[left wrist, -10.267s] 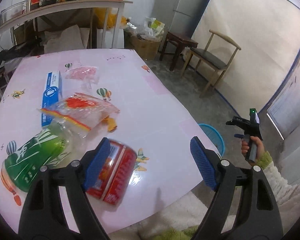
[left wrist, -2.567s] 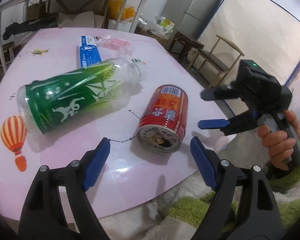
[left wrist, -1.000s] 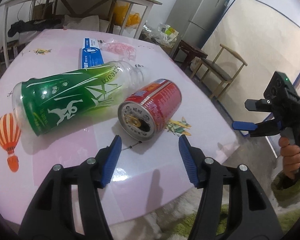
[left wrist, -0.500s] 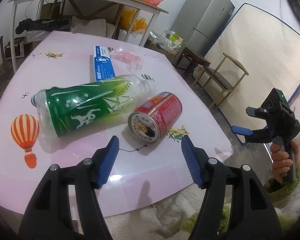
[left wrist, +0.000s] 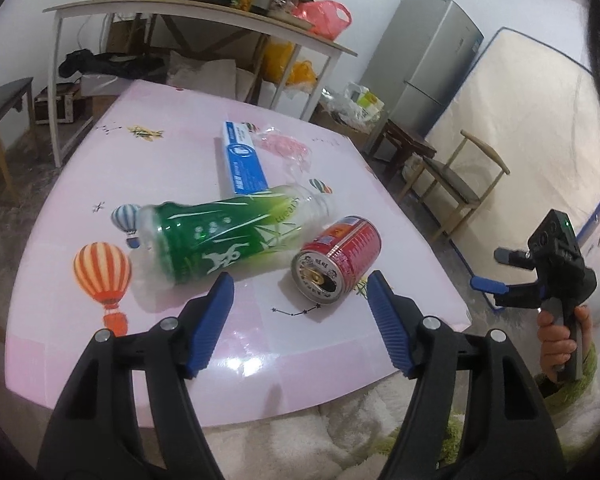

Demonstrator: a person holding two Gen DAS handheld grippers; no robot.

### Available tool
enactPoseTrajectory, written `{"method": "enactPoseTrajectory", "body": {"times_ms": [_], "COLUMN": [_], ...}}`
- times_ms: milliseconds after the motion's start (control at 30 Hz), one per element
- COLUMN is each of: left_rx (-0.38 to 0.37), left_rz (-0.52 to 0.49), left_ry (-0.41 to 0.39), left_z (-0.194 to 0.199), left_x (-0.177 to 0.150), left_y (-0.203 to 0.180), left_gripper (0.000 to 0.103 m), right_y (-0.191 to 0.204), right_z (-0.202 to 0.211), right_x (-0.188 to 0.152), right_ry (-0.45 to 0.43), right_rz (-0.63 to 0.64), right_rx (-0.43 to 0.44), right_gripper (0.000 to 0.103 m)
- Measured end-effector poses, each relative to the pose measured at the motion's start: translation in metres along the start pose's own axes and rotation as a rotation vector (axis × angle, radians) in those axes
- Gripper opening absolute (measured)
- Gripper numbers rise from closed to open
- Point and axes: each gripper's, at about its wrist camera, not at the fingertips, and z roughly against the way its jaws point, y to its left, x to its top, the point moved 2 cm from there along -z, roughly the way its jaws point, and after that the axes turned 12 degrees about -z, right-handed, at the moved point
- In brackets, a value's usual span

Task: Collect trash
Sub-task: 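Grasp the red can lying beside the green bottle with the right tool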

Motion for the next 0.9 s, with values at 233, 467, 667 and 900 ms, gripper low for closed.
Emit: {"method": "enactPoseTrajectory", "body": {"times_ms": [233, 467, 667, 900], "left_rx": [0.031, 0.042, 0.056, 0.131], "left_rz": [-0.004, -0.059, -0.106, -0.145], "left_ry": [0.019, 0.045, 0.052, 0.090], "left_z": [0.004, 0.003, -0.006, -0.023], "left_x": [-0.011, -0.023, -0.022, -0.016], "left_y": [0.001, -0.013, -0.022, -0.019], "left_gripper": [0.066, 0.067, 0.067, 0.067], "right_y": [0.020, 0.021, 0.044, 0.087], "right_z": [-0.013, -0.013, -0.026, -0.079], "right_x": [-0.012, -0.013, -0.004, -0.007], "right_ry": [-0.039, -0.046, -0.090, -0.031], "right_rz": [0.131, 0.128, 0.246, 0.488], "right_rx": [-0.171, -0.167, -0.205, -0.241], "right_gripper": [0.072, 0.072, 0.079, 0.092]}}
